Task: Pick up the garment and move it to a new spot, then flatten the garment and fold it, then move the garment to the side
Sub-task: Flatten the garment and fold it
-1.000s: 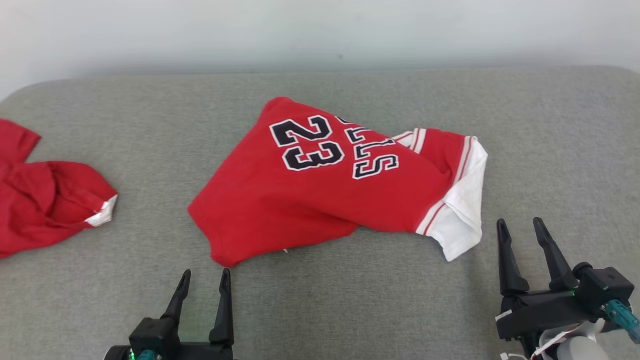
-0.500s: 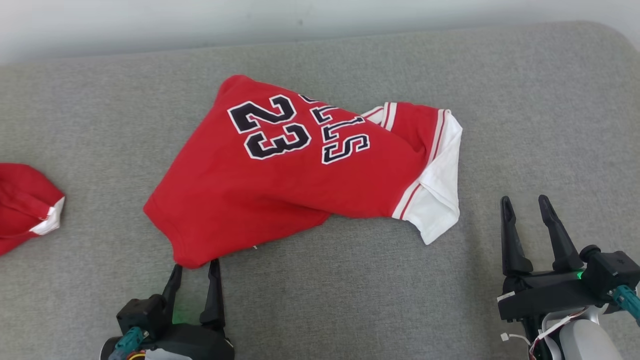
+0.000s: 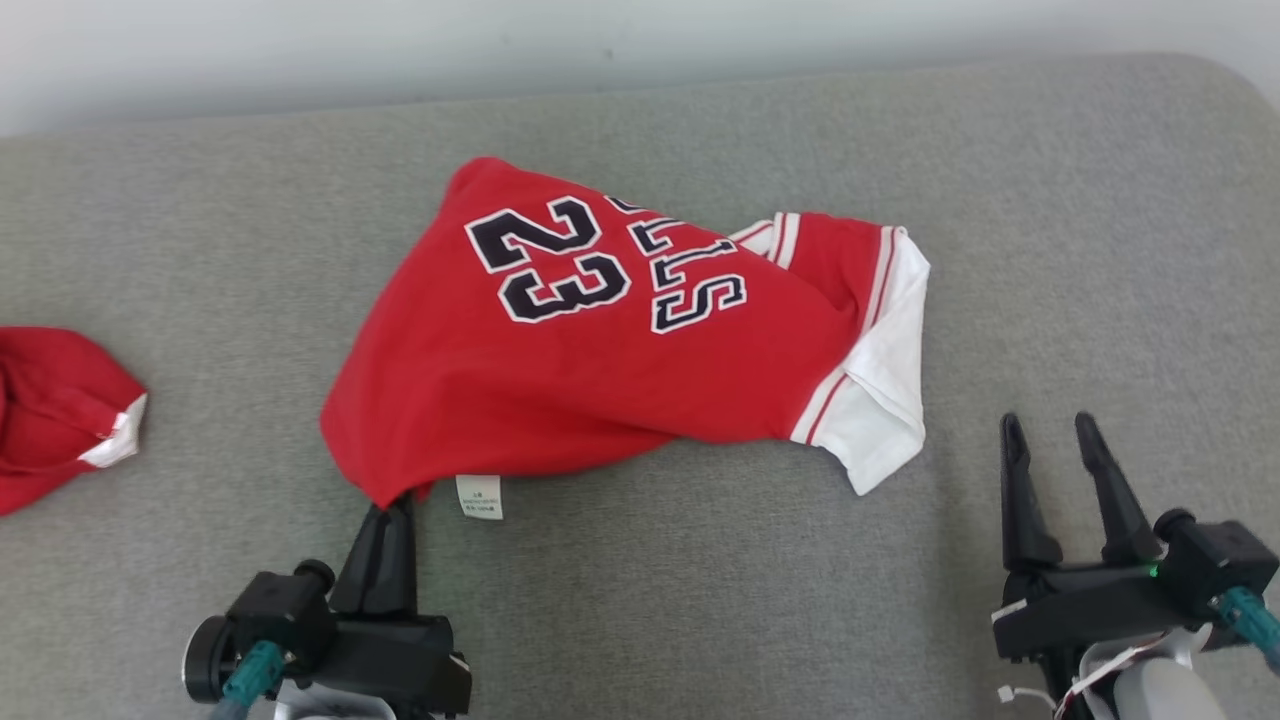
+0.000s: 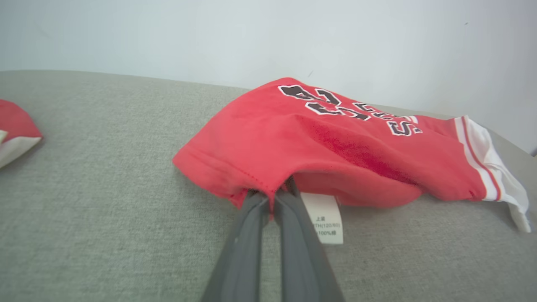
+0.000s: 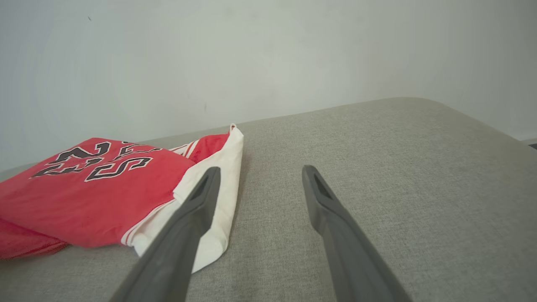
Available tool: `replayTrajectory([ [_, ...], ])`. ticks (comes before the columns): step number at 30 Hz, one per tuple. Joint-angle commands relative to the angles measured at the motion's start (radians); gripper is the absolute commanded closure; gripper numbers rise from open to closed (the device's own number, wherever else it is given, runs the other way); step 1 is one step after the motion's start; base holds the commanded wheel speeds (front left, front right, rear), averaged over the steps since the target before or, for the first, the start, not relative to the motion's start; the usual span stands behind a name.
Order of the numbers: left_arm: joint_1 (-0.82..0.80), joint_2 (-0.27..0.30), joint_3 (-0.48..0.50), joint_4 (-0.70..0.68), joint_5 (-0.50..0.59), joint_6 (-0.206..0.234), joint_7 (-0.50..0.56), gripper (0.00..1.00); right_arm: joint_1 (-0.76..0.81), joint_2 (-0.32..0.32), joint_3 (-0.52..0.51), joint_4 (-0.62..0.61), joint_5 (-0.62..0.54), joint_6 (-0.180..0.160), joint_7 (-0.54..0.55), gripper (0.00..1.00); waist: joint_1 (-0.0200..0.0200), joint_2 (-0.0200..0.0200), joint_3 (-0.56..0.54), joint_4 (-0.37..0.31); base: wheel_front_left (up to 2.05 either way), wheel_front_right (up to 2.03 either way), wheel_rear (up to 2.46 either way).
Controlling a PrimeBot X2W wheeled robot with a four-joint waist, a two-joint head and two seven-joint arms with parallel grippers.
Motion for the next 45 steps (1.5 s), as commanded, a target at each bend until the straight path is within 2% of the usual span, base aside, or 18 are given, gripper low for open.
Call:
replayTrajectory([
  [1,0.023,0.000,-0.008,-0.024,0.018,-0.007,-0.003,1.00,0.018,0.013,0.001,0.008,0.002,-0.002,0.000,0.00,-0.0001,0.0000,-0.040,0.040,0.00,0.00,0.00],
  [8,0.075,0.000,-0.049,-0.108,0.074,-0.026,-0.003,1.00,0.045,0.040,0.012,0.034,0.006,-0.002,0.000,0.00,-0.0001,0.0000,-0.091,0.113,0.00,0.00,0.00],
  [14,0.088,0.002,-0.061,-0.122,0.104,-0.033,-0.003,1.00,0.027,0.046,0.023,0.036,0.007,-0.002,0.000,0.00,-0.0001,0.0000,-0.074,0.124,0.00,0.00,0.00],
  [18,0.046,0.015,-0.060,-0.096,0.113,-0.032,-0.003,1.00,0.003,0.041,0.041,0.039,0.015,-0.002,0.000,0.00,-0.0001,0.0000,-0.040,0.101,0.00,0.00,0.00],
  [23,-0.084,0.063,-0.067,0.011,0.118,-0.031,-0.003,1.00,-0.031,0.039,0.060,0.044,0.023,-0.002,0.000,0.00,-0.0001,0.0000,0.020,0.029,0.00,0.00,0.00],
  [31,-0.347,0.122,-0.056,0.289,0.137,-0.030,-0.003,1.00,-0.070,0.034,0.069,0.041,0.037,-0.002,0.000,0.00,-0.0001,0.0000,0.094,-0.067,0.00,0.00,0.00],
  [34,-0.432,0.134,-0.045,0.403,0.145,-0.005,0.001,1.00,-0.081,0.031,0.073,0.038,0.041,-0.002,0.000,0.00,-0.0001,0.0000,0.111,-0.086,0.00,0.00,0.00],
  [36,-0.482,0.124,-0.034,0.472,0.139,0.020,0.007,0.18,-0.081,0.036,0.074,0.037,0.039,-0.002,0.000,0.00,-0.0001,0.0000,0.117,-0.094,0.00,0.00,0.00],
  [37,-0.502,0.122,-0.031,0.504,0.137,0.033,0.012,0.00,-0.081,0.036,0.073,0.038,0.039,-0.002,0.000,0.00,-0.0001,0.0000,0.118,-0.095,0.00,0.00,0.00],
  [42,-0.541,0.102,0.001,0.558,0.111,0.069,-0.001,0.00,-0.077,0.038,0.062,0.047,0.039,-0.002,0.000,0.00,-0.0001,0.0000,0.107,-0.077,0.00,0.00,0.00],
  [45,-0.524,0.086,0.011,0.515,0.104,0.070,-0.003,0.00,-0.066,0.038,0.054,0.050,0.039,-0.002,0.000,0.00,-0.0001,0.0000,0.093,-0.050,0.00,0.00,0.00],
])
